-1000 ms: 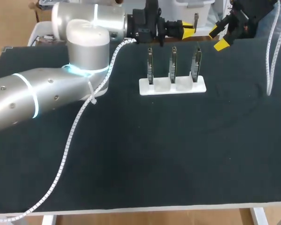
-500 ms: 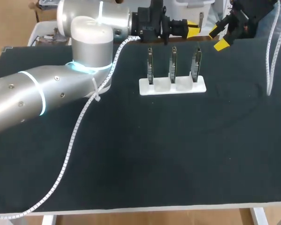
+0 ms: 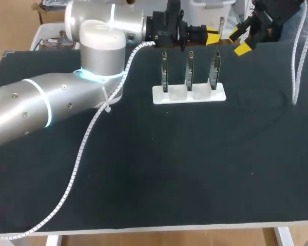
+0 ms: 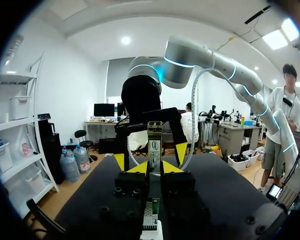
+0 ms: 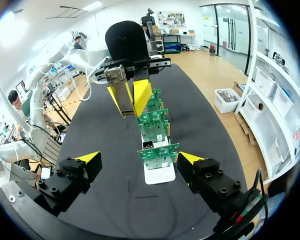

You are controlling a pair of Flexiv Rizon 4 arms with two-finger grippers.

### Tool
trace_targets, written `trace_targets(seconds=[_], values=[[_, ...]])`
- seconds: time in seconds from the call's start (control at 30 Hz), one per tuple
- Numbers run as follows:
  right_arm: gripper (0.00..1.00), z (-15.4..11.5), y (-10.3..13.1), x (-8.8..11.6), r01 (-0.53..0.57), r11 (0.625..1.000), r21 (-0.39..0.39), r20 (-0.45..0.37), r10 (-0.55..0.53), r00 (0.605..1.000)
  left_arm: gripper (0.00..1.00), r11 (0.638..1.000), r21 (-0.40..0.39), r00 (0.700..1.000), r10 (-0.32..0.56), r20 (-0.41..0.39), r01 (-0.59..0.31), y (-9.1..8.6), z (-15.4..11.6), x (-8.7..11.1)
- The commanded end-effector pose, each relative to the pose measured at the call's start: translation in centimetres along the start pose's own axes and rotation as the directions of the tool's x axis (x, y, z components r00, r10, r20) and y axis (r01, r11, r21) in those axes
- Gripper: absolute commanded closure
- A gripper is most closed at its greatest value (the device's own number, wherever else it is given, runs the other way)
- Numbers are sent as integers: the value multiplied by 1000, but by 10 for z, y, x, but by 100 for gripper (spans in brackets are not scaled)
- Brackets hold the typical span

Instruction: Pick up the optical module with the left hand, and insert it into the network port with the right hand.

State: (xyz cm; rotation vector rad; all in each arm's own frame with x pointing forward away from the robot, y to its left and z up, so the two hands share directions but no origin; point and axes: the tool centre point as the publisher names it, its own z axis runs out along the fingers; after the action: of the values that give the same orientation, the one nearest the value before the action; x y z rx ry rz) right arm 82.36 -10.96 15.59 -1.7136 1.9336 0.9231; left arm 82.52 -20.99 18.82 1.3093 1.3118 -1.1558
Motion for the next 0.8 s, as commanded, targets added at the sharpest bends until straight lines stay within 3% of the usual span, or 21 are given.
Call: trace_targets(seconds=[0.03, 0.8], values=[[0, -2, -8, -2, -1, 825, -566, -3, 0, 1000, 100, 1000, 12, 1000, -4, -3, 4, 6, 3, 2], [0, -2, -8, -2, -1, 825, -566, -3, 0, 1000, 100, 999, 31, 999, -33, -2, 33, 10, 12, 12]])
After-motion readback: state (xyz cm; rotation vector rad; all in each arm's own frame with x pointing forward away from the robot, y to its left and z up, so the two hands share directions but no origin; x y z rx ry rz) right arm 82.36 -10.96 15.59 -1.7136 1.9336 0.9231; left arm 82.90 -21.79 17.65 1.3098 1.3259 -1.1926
